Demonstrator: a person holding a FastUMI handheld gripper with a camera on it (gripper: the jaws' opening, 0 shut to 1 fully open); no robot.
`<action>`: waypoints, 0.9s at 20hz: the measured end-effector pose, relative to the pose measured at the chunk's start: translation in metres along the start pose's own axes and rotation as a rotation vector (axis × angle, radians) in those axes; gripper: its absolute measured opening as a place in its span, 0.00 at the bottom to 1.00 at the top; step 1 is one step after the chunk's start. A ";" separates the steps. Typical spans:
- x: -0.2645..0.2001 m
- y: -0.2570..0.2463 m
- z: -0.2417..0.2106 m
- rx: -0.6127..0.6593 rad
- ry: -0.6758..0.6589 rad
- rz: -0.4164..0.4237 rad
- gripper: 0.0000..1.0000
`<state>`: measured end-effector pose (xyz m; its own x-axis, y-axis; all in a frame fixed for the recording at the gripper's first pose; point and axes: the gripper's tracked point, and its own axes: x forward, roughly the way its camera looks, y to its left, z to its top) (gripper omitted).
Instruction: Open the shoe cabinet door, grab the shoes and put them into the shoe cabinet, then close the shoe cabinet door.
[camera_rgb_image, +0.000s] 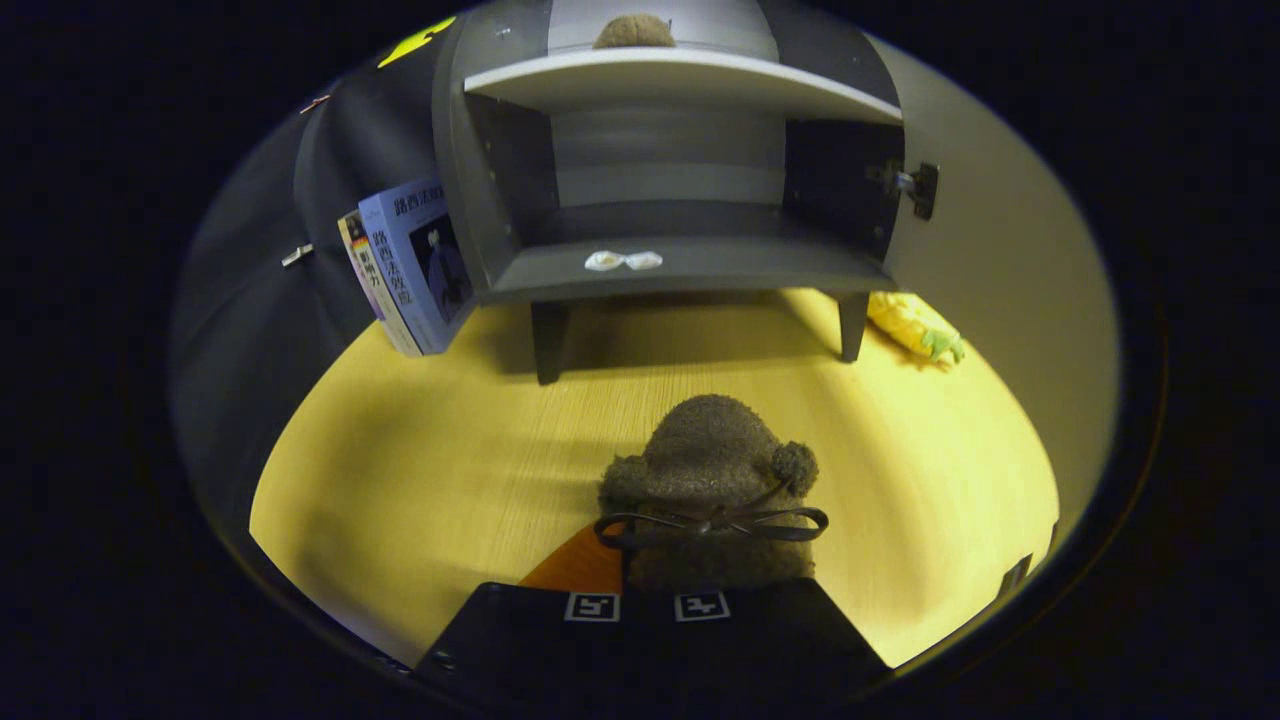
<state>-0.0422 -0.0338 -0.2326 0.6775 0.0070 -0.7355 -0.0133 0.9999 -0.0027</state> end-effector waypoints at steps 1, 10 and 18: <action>-0.009 -0.001 0.015 0.004 -0.021 -0.002 0.05; -0.093 -0.006 0.185 0.026 -0.273 -0.032 0.05; -0.138 -0.014 0.293 0.029 -0.390 -0.043 0.05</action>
<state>0.0801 -0.0452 0.0671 0.9055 -0.0366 -0.4229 0.0383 0.9993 -0.0045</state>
